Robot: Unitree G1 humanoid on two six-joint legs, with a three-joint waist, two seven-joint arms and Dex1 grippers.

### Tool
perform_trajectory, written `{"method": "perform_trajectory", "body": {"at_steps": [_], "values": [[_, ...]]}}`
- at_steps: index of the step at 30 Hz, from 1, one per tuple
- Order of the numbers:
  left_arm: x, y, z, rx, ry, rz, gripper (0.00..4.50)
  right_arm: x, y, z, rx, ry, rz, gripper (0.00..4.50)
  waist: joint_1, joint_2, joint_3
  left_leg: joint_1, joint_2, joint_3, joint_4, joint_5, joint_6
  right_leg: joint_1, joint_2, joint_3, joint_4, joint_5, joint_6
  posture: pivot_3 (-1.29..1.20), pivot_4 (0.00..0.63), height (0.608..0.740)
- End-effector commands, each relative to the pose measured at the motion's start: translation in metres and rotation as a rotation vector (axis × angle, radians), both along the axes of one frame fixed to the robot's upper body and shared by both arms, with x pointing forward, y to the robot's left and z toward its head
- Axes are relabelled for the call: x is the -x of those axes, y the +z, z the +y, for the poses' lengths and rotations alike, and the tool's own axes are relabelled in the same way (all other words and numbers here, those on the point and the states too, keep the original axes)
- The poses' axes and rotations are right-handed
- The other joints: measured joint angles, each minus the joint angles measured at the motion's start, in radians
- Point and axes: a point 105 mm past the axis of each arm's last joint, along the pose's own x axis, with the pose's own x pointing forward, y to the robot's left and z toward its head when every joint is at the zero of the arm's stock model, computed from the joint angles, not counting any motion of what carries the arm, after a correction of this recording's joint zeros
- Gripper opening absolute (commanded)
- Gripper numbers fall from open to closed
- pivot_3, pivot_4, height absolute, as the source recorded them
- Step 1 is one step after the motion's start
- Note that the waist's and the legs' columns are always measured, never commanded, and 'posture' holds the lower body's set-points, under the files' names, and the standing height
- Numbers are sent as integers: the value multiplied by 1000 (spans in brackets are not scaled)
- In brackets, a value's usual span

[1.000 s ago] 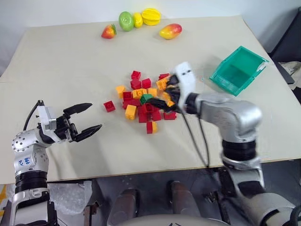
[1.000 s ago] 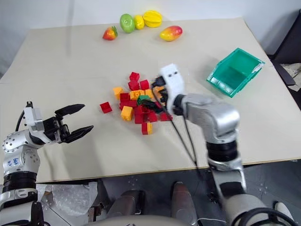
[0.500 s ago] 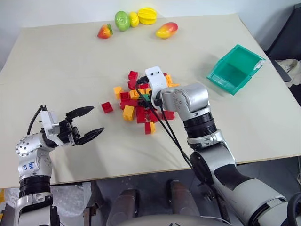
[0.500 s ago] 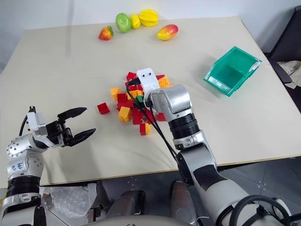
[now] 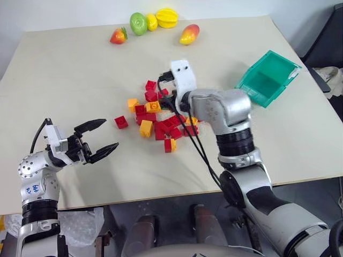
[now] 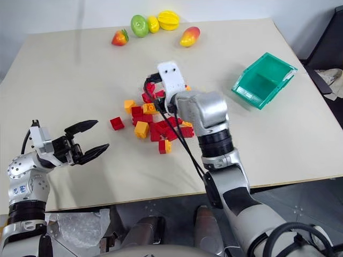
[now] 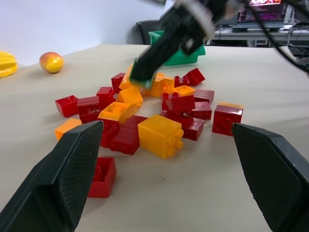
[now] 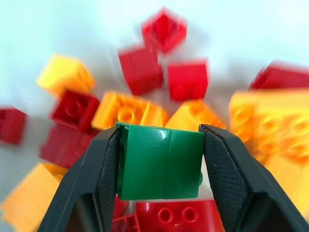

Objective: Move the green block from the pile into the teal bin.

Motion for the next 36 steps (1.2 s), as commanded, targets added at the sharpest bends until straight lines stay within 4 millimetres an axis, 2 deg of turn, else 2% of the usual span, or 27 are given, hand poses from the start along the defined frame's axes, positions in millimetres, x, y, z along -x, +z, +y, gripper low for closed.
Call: {"method": "perform_trajectory", "body": {"at_steps": [1,4,7,9,10,12,13,17,19,21,23,26,28,29,30,34,36], "values": [[-3,10,-9,-3,-23,-35,4500,15,23,-10,-69,56,-89,2194,1,0,0,0,0,0,0,0,0,0,0,0,0,0,0,0,150,740],[-10,12,-24,-6,-62,-30,4500,16,38,-39,-80,16,-168,2194,8,0,0,-1,0,0,1,0,0,0,0,0,0,0,0,0,150,740],[-19,15,-37,-13,-80,-28,4500,9,50,-73,-43,-71,-274,2194,14,0,0,-1,-1,1,2,0,0,0,0,0,-1,0,0,0,150,740],[-23,17,-43,-17,-82,-27,4500,6,55,-88,-13,-98,-328,2194,18,0,0,-1,-1,1,1,0,0,0,0,0,-1,0,0,0,150,740],[-28,18,-50,-20,-80,-25,4500,0,59,-106,32,-148,-370,2194,20,0,0,-1,-1,2,1,0,0,0,0,0,-1,0,0,0,150,740],[-42,23,-68,-36,-66,-21,4500,-12,68,-161,133,-328,-458,2194,26,0,0,-1,-2,4,1,0,0,-1,1,1,-1,0,0,0,150,740],[-47,24,-73,-44,-53,-19,4500,-14,72,-178,158,-384,-488,2194,31,-1,0,-1,-4,5,1,0,0,-1,0,1,-1,0,1,0,150,740],[-68,40,-96,-49,-3,-36,4500,-28,75,-234,267,-605,-532,2194,30,-1,0,-1,-4,7,1,0,1,0,0,2,-3,1,2,0,150,740],[-76,52,-110,-32,-3,-46,4500,-34,72,-251,289,-652,-535,2194,28,-1,0,-1,-4,9,2,0,1,0,1,3,-3,1,2,0,150,740],[-80,58,-121,-39,-15,-55,4500,-40,67,-260,300,-665,-528,2194,23,-1,0,-1,-3,11,1,1,1,-1,1,4,-4,1,2,0,150,740],[-84,60,-131,-63,-28,-51,4500,-46,62,-261,294,-647,-524,2194,19,-1,0,0,-2,13,1,1,1,-1,2,5,-4,1,2,0,150,740],[-96,70,-156,-87,-43,-38,4500,-60,45,-258,286,-575,-507,2194,19,-1,0,0,-2,14,1,1,1,-2,2,6,-4,1,2,0,150,740],[-101,73,-168,-104,-60,-28,4500,-64,44,-262,278,-571,-516,2194,23,-1,1,-1,-3,14,2,1,1,-1,2,6,-4,2,3,0,150,740],[-100,72,-171,-112,-78,-27,4500,-64,46,-265,286,-580,-527,2898,24,-1,1,-1,-3,14,2,1,2,-1,2,6,-5,2,4,0,150,740],[-99,72,-173,-116,-92,-27,4500,-65,48,-267,291,-586,-535,3055,25,-1,1,-1,-3,14,2,1,2,-1,1,6,-5,2,4,0,150,740],[-95,71,-173,-115,-120,-14,4500,-61,60,-268,281,-573,-570,4321,24,-1,1,-1,-1,14,1,1,2,-2,1,6,-6,2,4,0,150,740],[-93,70,-170,-125,-120,-15,4500,-58,65,-267,284,-560,-591,4458,24,-1,1,-1,-1,14,1,1,2,-2,1,6,-6,2,4,0,150,740]]}}
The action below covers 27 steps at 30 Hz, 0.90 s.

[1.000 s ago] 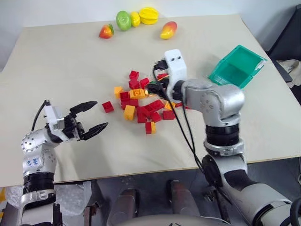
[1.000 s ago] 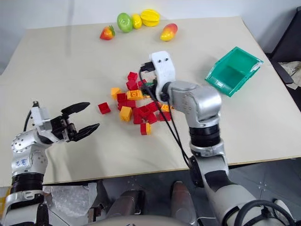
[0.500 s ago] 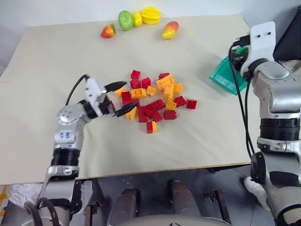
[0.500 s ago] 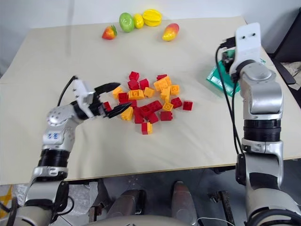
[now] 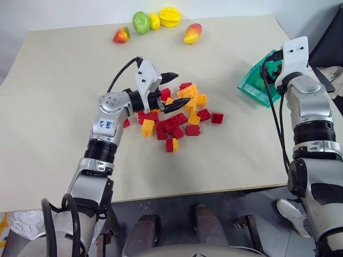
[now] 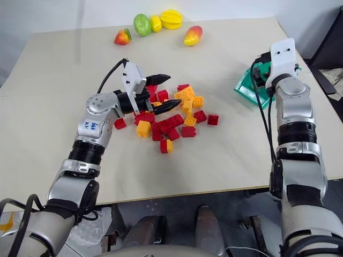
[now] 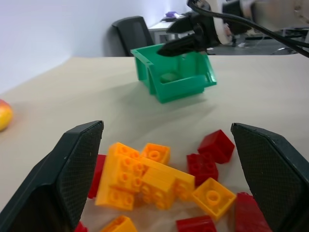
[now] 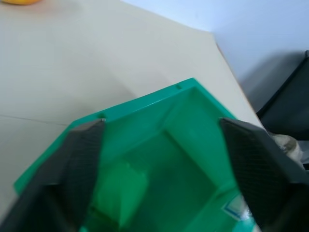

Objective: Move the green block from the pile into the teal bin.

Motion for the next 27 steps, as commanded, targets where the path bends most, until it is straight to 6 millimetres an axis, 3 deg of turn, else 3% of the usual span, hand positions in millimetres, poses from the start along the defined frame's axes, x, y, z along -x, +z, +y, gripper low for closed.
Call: {"method": "perform_trajectory", "body": {"at_steps": [1,5,8,11,17,21,24,27], "values": [[5,7,5,-7,-11,-33,4500,10,35,-3,27,18,-107,4458,2,0,0,0,0,0,0,0,0,0,0,0,0,0,0,0,150,740],[9,7,15,24,-12,17,4500,17,39,10,-7,126,-125,4458,5,0,0,0,0,0,1,0,0,0,0,0,0,0,0,0,150,740],[24,0,57,53,23,59,4500,44,18,40,-29,461,-69,4458,1,0,0,0,3,-1,1,0,0,0,1,0,0,0,0,0,150,740],[39,-9,87,47,56,89,4500,71,-10,52,29,677,48,4458,4,0,0,0,3,-1,0,0,0,0,1,0,0,0,0,0,150,740],[66,-27,144,45,200,229,4500,106,-40,54,44,970,144,4458,7,1,0,1,2,-1,5,-1,1,4,-1,0,-1,1,2,0,150,740],[93,-31,185,96,264,238,4500,122,-69,45,72,1101,255,4458,7,1,0,8,3,-2,4,-1,2,12,-1,-1,-5,1,2,0,150,740],[113,-49,214,48,337,289,4500,118,-84,34,85,1088,305,4458,4,1,1,7,4,-2,3,-2,2,12,-1,-1,-5,1,2,0,150,740],[120,-51,224,50,376,281,4500,109,-82,33,79,1068,281,4458,6,3,2,7,3,-2,2,-2,2,11,-1,-1,-10,2,2,0,150,740]]}}
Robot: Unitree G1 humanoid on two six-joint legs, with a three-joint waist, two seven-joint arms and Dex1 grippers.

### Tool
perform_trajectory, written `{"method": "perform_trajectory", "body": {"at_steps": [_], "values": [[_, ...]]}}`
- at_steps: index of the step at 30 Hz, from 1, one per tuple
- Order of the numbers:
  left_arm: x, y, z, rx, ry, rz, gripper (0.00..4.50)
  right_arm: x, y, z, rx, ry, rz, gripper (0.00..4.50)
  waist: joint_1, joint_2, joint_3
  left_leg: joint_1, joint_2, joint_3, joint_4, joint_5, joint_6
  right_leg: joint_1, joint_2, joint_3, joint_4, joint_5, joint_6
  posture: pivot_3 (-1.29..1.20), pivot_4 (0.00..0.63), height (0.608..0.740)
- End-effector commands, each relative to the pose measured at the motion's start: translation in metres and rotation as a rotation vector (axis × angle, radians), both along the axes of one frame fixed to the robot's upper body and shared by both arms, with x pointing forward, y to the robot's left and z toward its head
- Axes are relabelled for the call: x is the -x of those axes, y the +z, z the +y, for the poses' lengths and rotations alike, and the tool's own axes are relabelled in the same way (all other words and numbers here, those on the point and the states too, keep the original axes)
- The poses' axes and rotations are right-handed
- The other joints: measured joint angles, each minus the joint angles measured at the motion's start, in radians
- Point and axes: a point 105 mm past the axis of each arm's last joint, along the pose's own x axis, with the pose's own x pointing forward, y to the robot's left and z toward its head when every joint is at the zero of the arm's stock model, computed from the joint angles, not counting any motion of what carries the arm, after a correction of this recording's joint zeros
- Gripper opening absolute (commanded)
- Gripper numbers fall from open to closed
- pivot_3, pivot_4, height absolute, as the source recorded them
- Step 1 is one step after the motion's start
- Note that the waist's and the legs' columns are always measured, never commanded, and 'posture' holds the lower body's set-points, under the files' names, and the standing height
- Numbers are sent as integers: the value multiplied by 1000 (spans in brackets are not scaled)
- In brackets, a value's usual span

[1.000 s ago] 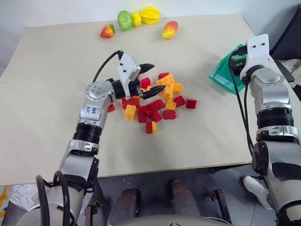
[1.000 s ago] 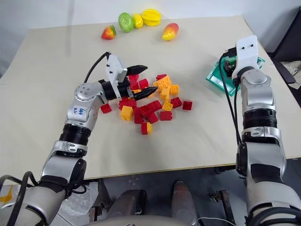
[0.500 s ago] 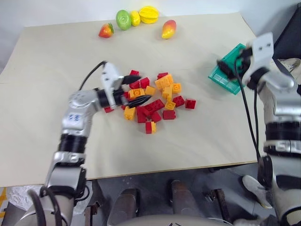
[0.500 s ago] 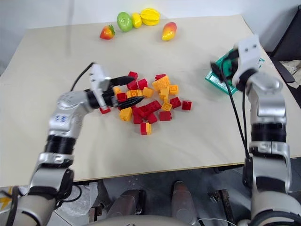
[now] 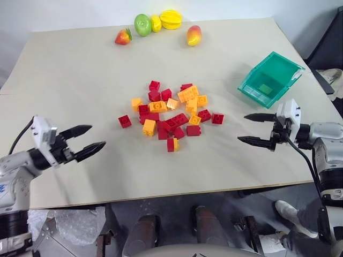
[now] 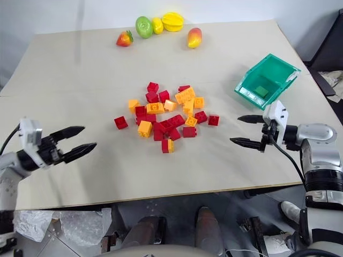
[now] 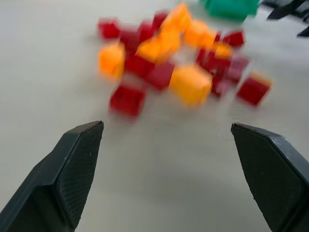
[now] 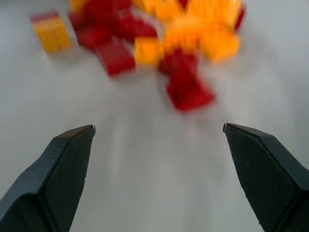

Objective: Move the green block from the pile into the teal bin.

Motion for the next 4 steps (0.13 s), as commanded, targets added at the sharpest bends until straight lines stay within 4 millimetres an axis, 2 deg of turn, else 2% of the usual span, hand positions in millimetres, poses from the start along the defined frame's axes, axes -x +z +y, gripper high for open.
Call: {"method": "perform_trajectory", "body": {"at_steps": [1,4], "values": [[2,16,12,-21,64,-107,4500,-8,16,3,9,12,-86,4458,1,1,0,0,0,0,0,0,0,0,0,0,0,0,0,0,150,740],[5,8,21,-4,129,-78,4500,-11,15,5,-9,-9,-112,4458,2,1,0,0,1,-1,0,0,-1,0,0,-1,0,1,-1,0,150,740]]}}
